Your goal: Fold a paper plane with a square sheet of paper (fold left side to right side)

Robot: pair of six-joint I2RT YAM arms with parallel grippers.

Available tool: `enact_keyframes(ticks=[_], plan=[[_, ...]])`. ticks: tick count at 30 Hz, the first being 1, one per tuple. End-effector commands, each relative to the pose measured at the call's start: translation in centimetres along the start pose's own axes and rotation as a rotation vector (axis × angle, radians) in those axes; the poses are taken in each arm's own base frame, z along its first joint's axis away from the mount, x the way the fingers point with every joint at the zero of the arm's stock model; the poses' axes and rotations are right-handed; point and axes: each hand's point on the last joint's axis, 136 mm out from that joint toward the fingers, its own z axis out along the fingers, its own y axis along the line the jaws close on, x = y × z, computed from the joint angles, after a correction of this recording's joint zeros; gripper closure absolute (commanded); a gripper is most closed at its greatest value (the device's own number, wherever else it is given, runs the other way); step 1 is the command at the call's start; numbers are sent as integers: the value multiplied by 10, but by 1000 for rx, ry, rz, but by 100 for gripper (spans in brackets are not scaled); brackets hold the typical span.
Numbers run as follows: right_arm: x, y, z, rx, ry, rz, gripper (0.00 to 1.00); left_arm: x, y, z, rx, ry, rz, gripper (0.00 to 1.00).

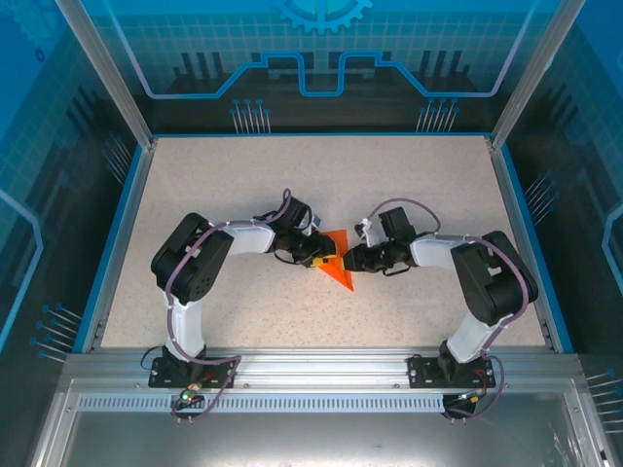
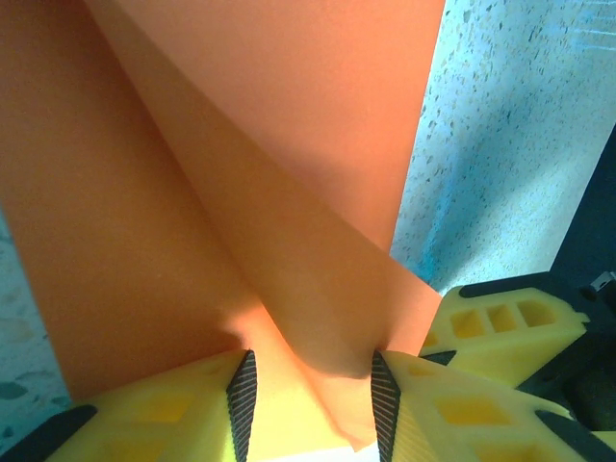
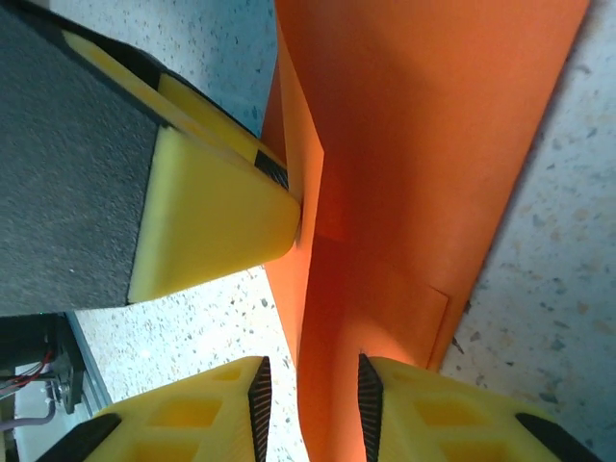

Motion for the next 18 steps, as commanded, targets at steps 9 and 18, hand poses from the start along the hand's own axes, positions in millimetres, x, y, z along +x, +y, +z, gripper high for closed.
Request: enact_keyframes(ticks=[9, 18], plan=[[-22, 6, 6, -65, -18, 14, 73, 5, 16, 7, -59, 19, -19, 60], [-19, -3, 4, -6, -11, 15, 95, 5, 17, 7, -61, 19, -21, 60]])
